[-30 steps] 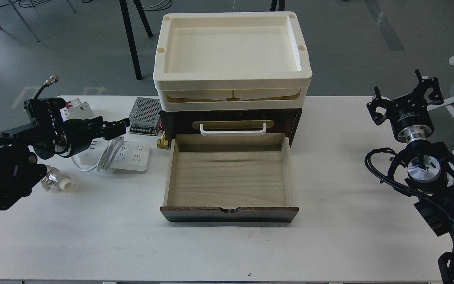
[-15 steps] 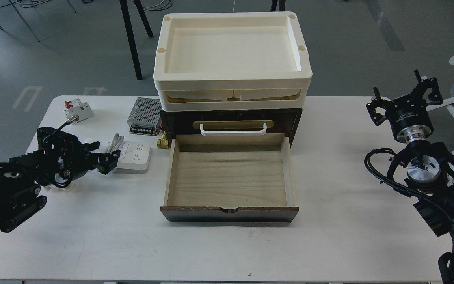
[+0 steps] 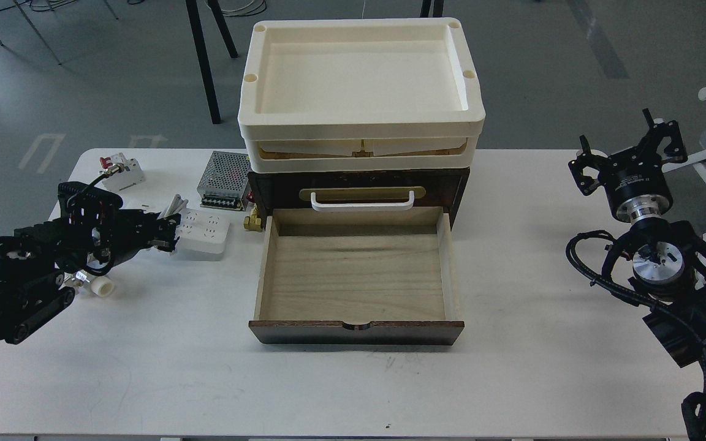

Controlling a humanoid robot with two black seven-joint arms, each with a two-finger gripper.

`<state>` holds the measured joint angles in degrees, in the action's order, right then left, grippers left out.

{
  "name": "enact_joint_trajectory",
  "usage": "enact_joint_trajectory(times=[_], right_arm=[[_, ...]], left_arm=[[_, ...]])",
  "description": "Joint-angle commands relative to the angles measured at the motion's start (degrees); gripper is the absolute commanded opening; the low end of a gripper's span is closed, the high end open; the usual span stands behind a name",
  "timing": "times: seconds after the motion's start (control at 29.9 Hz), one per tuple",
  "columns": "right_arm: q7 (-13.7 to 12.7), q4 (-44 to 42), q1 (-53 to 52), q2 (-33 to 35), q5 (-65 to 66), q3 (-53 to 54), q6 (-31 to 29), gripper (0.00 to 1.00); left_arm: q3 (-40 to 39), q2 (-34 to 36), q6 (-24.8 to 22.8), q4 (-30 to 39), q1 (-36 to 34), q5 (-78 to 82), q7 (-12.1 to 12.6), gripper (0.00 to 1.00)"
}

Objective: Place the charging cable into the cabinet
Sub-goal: 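Close the left gripper on the white power strip, then lift the power strip with the left gripper up and away, then carry the power strip with the left gripper over the open drawer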

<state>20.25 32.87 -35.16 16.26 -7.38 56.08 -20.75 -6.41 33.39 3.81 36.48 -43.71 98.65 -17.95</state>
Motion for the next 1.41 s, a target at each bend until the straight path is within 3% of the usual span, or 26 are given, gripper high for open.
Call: enact_joint_trajectory(times=[0.0, 0.17, 0.44, 0.6, 0.8, 0.94, 1.14, 1.37], right_arm=[[0.0, 0.0, 0.1, 0.0, 0.1, 0.0, 0.1, 1.00], [0.0, 0.0, 0.0, 0.0, 0.1, -0.1, 0.0, 1.00], [0.0, 0.0, 0.1, 0.0, 0.1, -0.3, 0.1, 1.00], [0.0, 0.0, 0.1, 0.0, 0.1, -0.3, 0.0, 1.00], [0.0, 0.0, 0.1, 0.0, 0.2, -0.3, 0.0, 1.00], [0.0, 0.0, 0.1, 0.0, 0.2, -0.3, 0.1, 1.00], [0.0, 0.0, 0.0, 0.0, 0.2, -0.3, 0.0, 1.00], [0.0, 0.0, 0.0, 0.0, 0.2, -0.4, 0.0, 1.00]], left_arm=[[-0.1, 1.5, 0.4, 0.3, -0.8, -1.8, -1.6, 0.07], [-0.6, 9.0, 0.1, 3.8, -3.6, -4.6, -5.4, 0.07], [-2.0, 18.7, -0.7, 5.2, -12.2, -12.0, -8.9, 0.07], [-2.2, 20.2, -0.9, 7.8, -21.4, -13.0, -8.9, 0.07], [-2.1, 20.3, -2.5, 18.0, -31.3, -12.9, -7.5, 0.07], [-2.2, 19.9, -8.7, 29.4, -36.5, -12.7, -5.0, 0.07], [-2.0, 16.6, -14.3, 45.8, -38.2, -12.3, -4.2, 0.07], [-1.4, 6.8, -21.2, 56.5, -33.3, -12.3, 3.3, 0.07]])
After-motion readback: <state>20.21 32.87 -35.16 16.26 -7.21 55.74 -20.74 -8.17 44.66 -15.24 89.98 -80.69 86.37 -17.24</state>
